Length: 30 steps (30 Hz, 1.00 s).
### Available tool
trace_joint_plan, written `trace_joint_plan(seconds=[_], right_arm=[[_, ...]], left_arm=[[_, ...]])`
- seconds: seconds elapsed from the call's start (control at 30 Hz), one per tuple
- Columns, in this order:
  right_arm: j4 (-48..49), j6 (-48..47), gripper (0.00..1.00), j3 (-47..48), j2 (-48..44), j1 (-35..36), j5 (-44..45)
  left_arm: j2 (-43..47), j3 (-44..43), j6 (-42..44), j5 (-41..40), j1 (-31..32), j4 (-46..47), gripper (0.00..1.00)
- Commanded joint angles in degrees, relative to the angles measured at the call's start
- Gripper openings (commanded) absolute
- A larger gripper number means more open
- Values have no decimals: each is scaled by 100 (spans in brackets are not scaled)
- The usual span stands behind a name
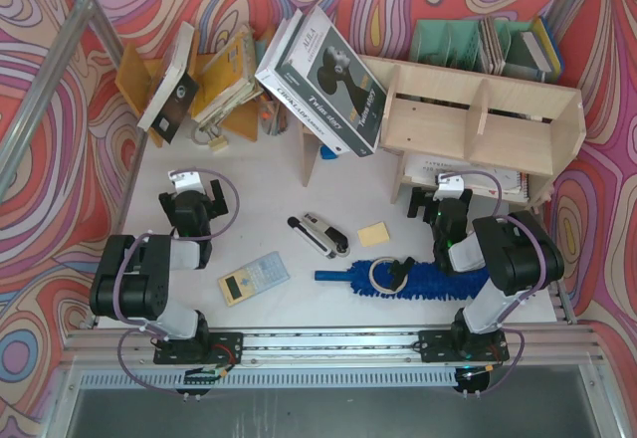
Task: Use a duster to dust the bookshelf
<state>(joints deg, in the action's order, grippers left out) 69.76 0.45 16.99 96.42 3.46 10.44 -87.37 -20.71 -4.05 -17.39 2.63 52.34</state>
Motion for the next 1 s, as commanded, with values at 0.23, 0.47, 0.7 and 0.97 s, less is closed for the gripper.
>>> trace_joint_plan(seconds=[0.23,0.47,0.7,0.97], right_arm=[[144,17,99,209,4,-71,-112],[146,17,99,208,4,-72,-111],[1009,-251,99,-341,-175,-30,-565],[-42,-336,99,-646,-1586,276,-492]], left_arm=[[-62,-56,41,60,9,-40,98],[-27,147,117,185,40,263,98],[289,579,445,-321,432,953,98],[726,931,980,-1448,1168,1505,98]])
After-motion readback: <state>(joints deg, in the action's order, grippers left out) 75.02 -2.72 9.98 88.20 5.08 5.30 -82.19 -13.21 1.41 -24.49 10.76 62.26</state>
